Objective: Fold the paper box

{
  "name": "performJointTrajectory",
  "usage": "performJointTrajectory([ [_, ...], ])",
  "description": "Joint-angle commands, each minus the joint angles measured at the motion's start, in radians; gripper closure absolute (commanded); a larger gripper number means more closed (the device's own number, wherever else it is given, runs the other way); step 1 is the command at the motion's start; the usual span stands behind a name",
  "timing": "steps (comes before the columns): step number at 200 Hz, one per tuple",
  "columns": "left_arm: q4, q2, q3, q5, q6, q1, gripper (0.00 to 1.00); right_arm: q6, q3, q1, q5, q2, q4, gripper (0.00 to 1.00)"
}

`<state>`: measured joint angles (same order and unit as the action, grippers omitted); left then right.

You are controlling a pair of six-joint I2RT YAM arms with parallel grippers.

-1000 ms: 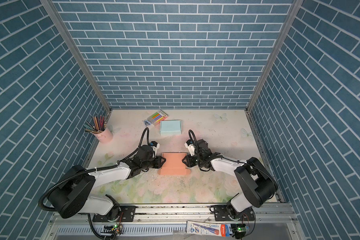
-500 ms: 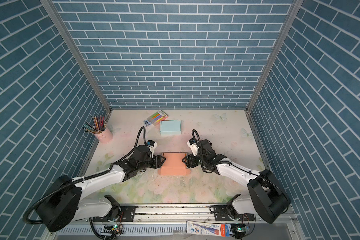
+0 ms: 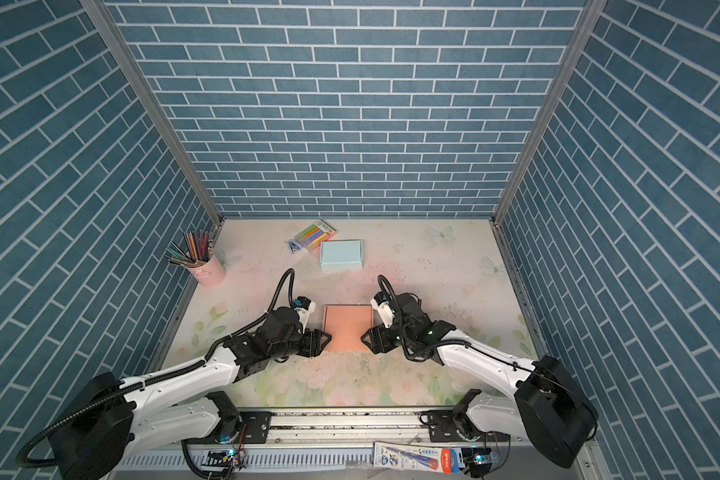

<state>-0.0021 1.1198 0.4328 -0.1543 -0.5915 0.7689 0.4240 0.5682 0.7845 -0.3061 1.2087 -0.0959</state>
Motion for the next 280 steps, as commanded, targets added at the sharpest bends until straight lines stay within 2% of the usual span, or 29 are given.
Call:
performJointTrajectory([
  [1,0.020,0.019,-0.008,0.012,-0.031,0.023,0.32,0.061,-0.018,0.014,0.019,-0.010,-0.016,0.23],
  [44,0.053,0.059,-0.008,0.016,-0.048,0.051,0.33,0.097,-0.035,0.050,0.039,-0.012,0.000,0.18],
  [125,0.091,0.085,-0.013,0.021,-0.067,0.072,0.34,0.111,-0.045,0.061,0.033,0.019,0.040,0.14],
  [280,0.142,0.111,-0.015,0.014,-0.088,0.108,0.37,0.137,-0.033,0.104,0.031,0.077,0.097,0.14],
])
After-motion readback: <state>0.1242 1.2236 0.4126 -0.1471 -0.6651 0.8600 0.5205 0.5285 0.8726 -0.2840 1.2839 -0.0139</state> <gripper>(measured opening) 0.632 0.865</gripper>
